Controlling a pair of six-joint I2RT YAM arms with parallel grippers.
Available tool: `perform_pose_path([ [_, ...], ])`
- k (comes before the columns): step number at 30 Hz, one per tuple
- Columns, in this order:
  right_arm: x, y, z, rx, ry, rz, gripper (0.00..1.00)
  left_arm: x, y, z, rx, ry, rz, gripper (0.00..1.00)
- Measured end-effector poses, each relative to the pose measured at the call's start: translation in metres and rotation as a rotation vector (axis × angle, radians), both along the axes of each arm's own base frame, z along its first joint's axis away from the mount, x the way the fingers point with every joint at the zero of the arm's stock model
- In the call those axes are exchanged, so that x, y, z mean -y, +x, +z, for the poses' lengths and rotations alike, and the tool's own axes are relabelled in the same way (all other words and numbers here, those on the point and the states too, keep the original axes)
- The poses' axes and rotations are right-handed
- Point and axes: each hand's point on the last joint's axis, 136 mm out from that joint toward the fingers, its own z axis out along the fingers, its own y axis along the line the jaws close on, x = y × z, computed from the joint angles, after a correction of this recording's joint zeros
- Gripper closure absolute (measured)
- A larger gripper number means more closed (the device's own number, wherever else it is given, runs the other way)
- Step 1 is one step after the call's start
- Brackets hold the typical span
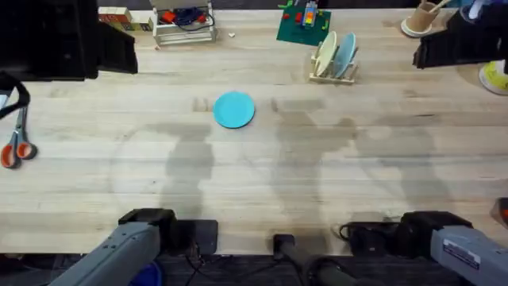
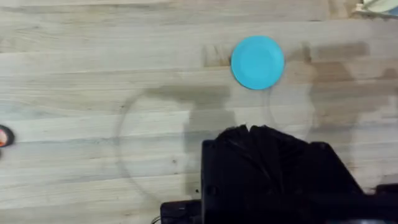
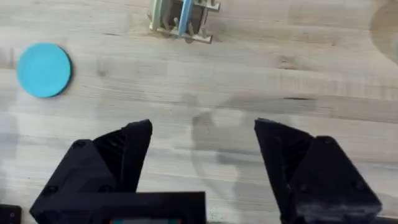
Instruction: Pick up the plates from the table one by one and place each into a slot on the dish rack.
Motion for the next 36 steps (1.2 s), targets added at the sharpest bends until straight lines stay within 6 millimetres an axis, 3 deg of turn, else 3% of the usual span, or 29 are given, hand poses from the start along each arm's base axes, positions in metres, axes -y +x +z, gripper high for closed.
perform_pose_path([
  [17, 0.000, 0.000, 0.000, 0.001, 0.000, 0.000, 0.007, 0.012, 0.005, 0.004, 0.008, -0.112, 0.043, 0.958],
  [25, 0.000, 0.000, 0.000, 0.002, 0.000, 0.000, 0.008, 0.029, 0.019, -0.005, -0.058, -0.233, -0.005, 0.958],
  [36, 0.000, 0.000, 0.000, 0.002, 0.000, 0.000, 0.009, 0.038, 0.043, -0.020, -0.154, -0.416, -0.104, 0.958],
])
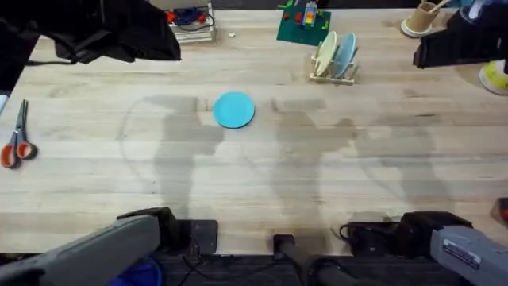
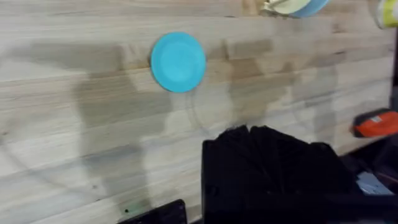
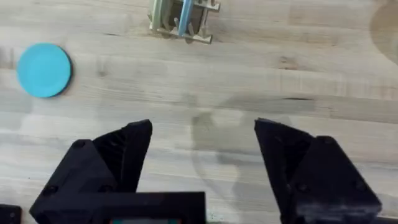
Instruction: Pick up the plates from the table one by one and place each into a slot on the dish rack.
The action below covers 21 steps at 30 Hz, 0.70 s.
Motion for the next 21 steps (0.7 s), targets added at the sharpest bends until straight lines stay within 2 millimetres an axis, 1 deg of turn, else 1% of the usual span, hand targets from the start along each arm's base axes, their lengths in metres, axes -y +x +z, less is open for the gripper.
perform_pose_path([
  [6, 0.000, 0.000, 0.000, 0.000, 0.000, 0.000, 0.009, 0.002, 0.012, -0.008, -0.025, -0.080, -0.056, 0.958],
  [7, 0.000, 0.000, 0.000, 0.000, 0.000, 0.000, 0.007, 0.003, 0.018, -0.012, -0.023, -0.114, -0.076, 0.958],
  [9, 0.000, 0.000, 0.000, 0.000, 0.000, 0.000, 0.007, 0.003, 0.021, -0.018, -0.021, -0.140, -0.085, 0.958],
  [11, 0.000, 0.000, 0.000, 0.000, 0.000, 0.000, 0.007, 0.003, 0.022, -0.026, -0.025, -0.170, -0.089, 0.958],
  [16, 0.000, 0.000, 0.000, 0.000, 0.000, 0.000, 0.007, 0.003, 0.022, -0.055, -0.066, -0.241, -0.081, 0.958],
  [21, 0.000, 0.000, 0.000, 0.000, 0.000, 0.000, 0.007, 0.010, 0.025, -0.081, -0.109, -0.324, -0.101, 0.958],
])
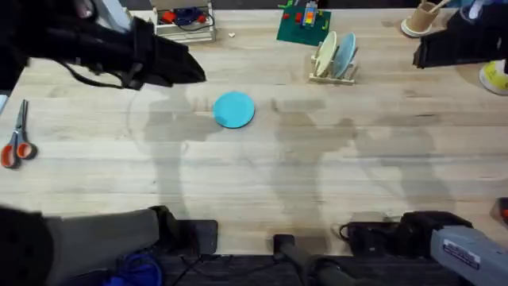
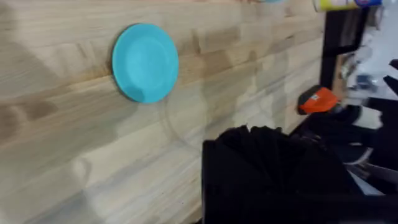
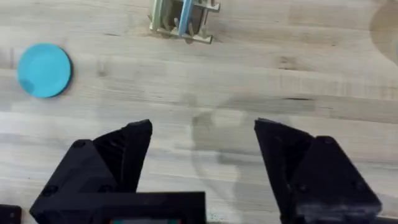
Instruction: Pick up the plates from the table one by one and place each into a slot on the dish rack.
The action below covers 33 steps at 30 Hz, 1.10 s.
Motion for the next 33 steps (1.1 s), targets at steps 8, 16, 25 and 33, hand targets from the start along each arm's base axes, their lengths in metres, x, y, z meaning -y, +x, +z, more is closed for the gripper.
perform_pose_path([
  [8, 0.000, 0.000, 0.000, 0.000, 0.000, 0.000, 0.007, -0.002, 0.024, -0.049, -0.085, -0.067, -0.017, 0.958],
  [16, 0.000, 0.000, 0.000, 0.000, 0.000, 0.000, 0.007, -0.007, 0.047, -0.094, -0.134, -0.092, -0.023, 0.959],
  [25, 0.000, 0.000, 0.000, 0.000, 0.000, 0.000, 0.008, -0.007, 0.057, -0.131, -0.179, -0.105, -0.031, 0.959],
  [33, 0.000, 0.000, 0.000, 0.000, 0.000, 0.000, 0.007, 0.007, 0.061, -0.157, -0.203, -0.110, -0.074, 0.959],
])
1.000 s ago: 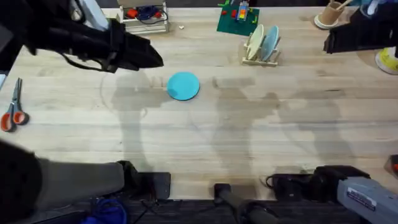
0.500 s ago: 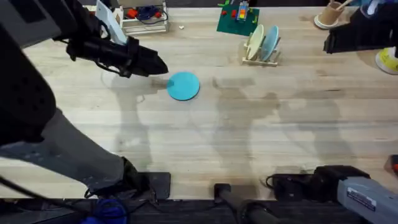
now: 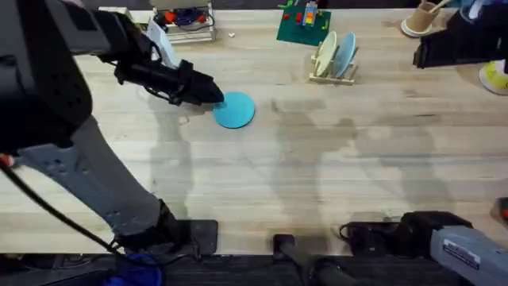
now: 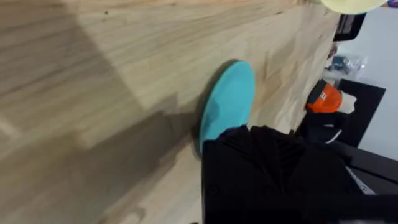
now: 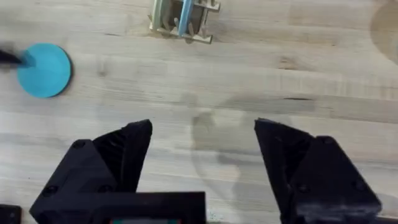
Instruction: Pick up the plates from the table one by one and place each into a slot on the dish rack.
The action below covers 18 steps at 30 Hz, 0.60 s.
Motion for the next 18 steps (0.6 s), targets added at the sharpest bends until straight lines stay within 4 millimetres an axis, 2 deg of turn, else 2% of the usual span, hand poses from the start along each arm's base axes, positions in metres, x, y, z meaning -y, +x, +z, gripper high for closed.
perform_pose_path([
  [7, 0.000, 0.000, 0.000, 0.000, 0.000, 0.000, 0.009, 0.004, 0.000, -0.025, -0.052, -0.029, 0.000, 0.959],
  [18, 0.000, 0.000, 0.000, 0.000, 0.000, 0.000, 0.009, 0.004, 0.001, -0.028, -0.058, -0.040, 0.005, 0.959],
])
